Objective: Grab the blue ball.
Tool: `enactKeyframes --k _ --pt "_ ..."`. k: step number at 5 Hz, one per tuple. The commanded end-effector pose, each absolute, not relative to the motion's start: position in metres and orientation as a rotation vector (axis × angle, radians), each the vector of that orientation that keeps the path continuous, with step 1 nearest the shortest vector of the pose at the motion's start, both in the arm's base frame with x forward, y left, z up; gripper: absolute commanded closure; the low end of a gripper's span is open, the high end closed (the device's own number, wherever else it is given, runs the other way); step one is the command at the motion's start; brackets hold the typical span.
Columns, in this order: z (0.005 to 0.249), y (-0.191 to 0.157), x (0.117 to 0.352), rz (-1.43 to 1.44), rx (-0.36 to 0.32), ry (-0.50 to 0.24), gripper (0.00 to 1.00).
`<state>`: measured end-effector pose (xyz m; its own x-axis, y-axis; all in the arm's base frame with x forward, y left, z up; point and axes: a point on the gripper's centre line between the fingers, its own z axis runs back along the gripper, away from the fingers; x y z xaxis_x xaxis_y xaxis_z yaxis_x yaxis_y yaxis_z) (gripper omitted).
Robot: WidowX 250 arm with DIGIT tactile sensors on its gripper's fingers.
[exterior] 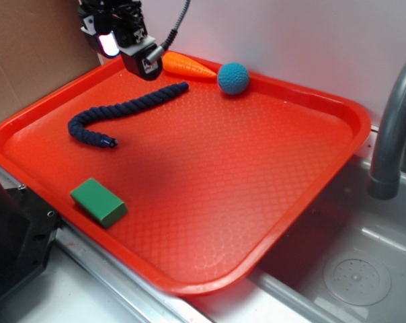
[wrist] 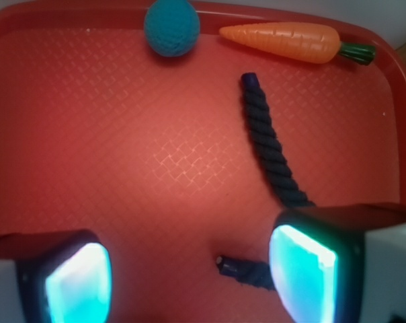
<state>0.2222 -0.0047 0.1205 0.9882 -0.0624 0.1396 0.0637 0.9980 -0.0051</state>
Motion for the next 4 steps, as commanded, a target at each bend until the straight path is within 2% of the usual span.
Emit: enactKeyframes --k 1,2,3,4 --pt "0.094 0.010 0.259 0.007 0.038 -0.120 0.00" --pt "0.081 0.015 0.284 0.019 0.063 -0.142 0.00" --pt "0.072 0.018 0.299 0.011 0.076 -0.185 0.00" --pt "0.066 0.009 0.317 -0.030 0.066 -0.226 0.00"
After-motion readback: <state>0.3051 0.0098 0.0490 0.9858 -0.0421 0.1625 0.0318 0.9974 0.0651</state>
